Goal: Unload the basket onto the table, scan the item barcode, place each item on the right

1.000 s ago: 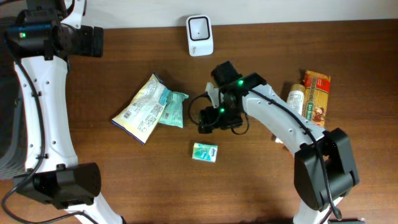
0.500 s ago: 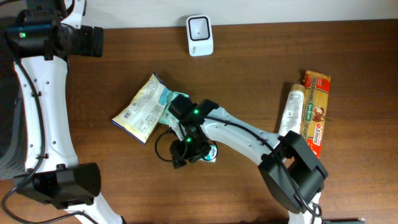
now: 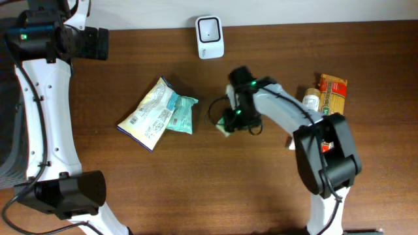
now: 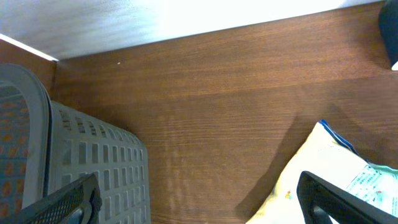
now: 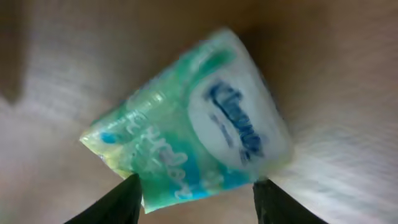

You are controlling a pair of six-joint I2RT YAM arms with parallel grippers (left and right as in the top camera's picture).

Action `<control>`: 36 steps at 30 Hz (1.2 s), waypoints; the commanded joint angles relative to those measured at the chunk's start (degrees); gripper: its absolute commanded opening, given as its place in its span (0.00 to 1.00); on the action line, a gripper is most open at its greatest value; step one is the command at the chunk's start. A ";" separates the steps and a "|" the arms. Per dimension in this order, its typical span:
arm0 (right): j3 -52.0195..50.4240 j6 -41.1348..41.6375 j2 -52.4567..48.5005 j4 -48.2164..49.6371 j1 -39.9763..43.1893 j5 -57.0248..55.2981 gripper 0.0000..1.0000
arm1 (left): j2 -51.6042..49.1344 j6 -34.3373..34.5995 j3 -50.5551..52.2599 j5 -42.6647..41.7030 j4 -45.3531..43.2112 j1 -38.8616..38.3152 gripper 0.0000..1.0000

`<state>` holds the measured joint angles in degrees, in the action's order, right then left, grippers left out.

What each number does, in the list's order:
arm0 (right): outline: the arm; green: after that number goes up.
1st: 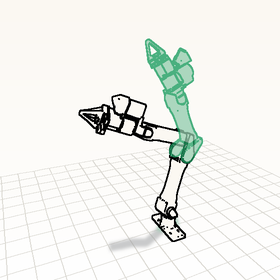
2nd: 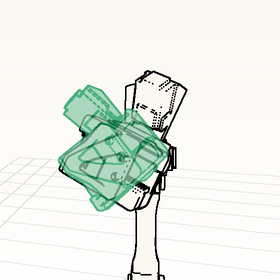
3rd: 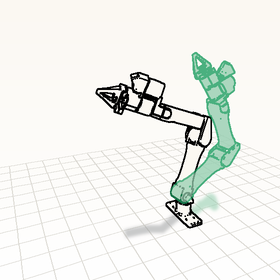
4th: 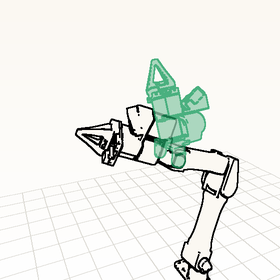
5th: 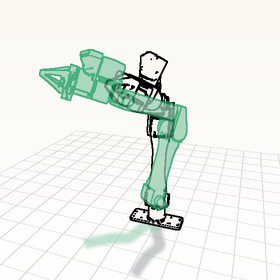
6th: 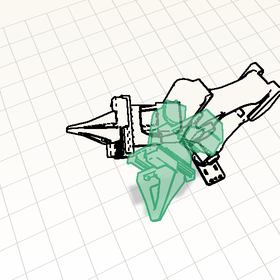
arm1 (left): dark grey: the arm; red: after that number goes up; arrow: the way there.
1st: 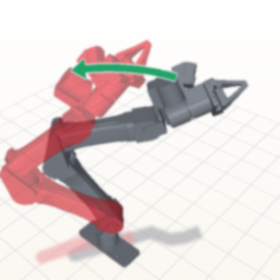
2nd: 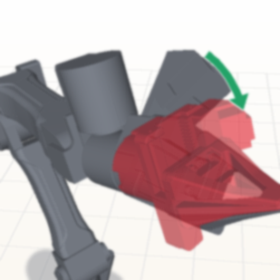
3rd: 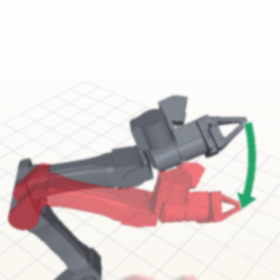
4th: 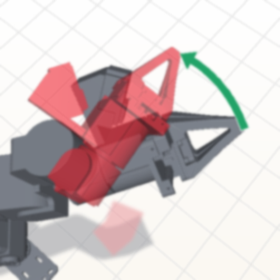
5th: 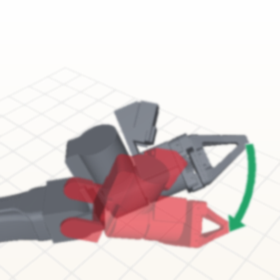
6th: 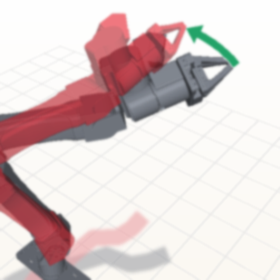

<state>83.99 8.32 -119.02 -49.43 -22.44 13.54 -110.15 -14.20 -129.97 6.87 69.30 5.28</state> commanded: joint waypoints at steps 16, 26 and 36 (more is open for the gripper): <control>9.75 26.27 -5.16 -0.39 -6.64 -10.36 0.27 | 0.24 -0.87 -0.37 -0.20 0.02 0.11 0.99; 13.55 9.35 -4.66 -8.87 -0.76 -1.92 0.32 | 0.24 -0.87 -0.37 -0.17 0.02 0.15 0.99; 18.36 0.46 -4.00 -18.88 11.23 3.96 0.38 | 0.24 -0.87 -0.37 -0.20 0.02 0.15 0.99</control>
<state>107.02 9.82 -123.57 -69.06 -11.73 14.92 -110.15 -14.17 -129.97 6.85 69.36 5.28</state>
